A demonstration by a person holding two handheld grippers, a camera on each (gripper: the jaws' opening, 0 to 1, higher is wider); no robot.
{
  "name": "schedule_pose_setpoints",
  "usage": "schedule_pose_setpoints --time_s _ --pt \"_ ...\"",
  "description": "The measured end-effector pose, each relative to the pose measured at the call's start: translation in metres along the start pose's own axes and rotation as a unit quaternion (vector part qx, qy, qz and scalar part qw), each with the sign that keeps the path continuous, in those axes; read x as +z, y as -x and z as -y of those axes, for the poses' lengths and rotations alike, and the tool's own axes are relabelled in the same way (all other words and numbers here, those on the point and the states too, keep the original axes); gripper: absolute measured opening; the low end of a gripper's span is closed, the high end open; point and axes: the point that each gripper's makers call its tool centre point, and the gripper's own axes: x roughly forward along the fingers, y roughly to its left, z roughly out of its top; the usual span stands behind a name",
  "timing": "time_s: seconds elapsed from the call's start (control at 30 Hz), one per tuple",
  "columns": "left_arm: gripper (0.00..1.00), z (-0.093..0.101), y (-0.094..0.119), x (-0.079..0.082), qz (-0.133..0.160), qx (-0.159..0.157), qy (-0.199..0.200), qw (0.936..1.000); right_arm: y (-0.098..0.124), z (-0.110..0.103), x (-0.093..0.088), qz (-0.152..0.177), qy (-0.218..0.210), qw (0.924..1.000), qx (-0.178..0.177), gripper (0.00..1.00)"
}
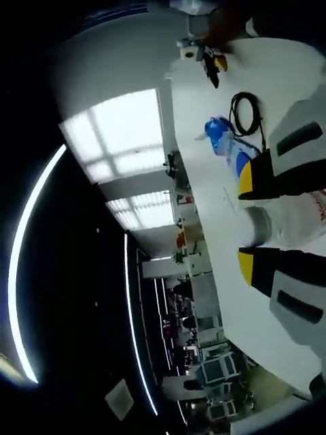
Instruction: Arrange the tabletop items into an orderly group along one side of the table until the central work area is clear of visible clutter.
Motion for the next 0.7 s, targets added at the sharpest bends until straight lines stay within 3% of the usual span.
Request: schedule_pose_setpoints --time_s 0.3,0.47,0.7 --pt "0.32 -0.0025 -0.0063 -0.0024 -0.001 0.01 0.011 0.9999 0.0001 -0.0003 -0.0002 -0.001 0.001 1.0 0.001 0.51" --pt "0.25 -0.0037 -0.0083 -0.0017 0.008 0.015 0.027 0.9995 0.0 0.0 -0.0008 -0.002 0.001 1.0 0.0 0.51" --pt "0.24 -0.005 -0.0089 -0.003 0.012 0.023 0.038 0.999 -0.0005 -0.0001 -0.0023 -0.006 0.002 1.0 0.0 0.51"
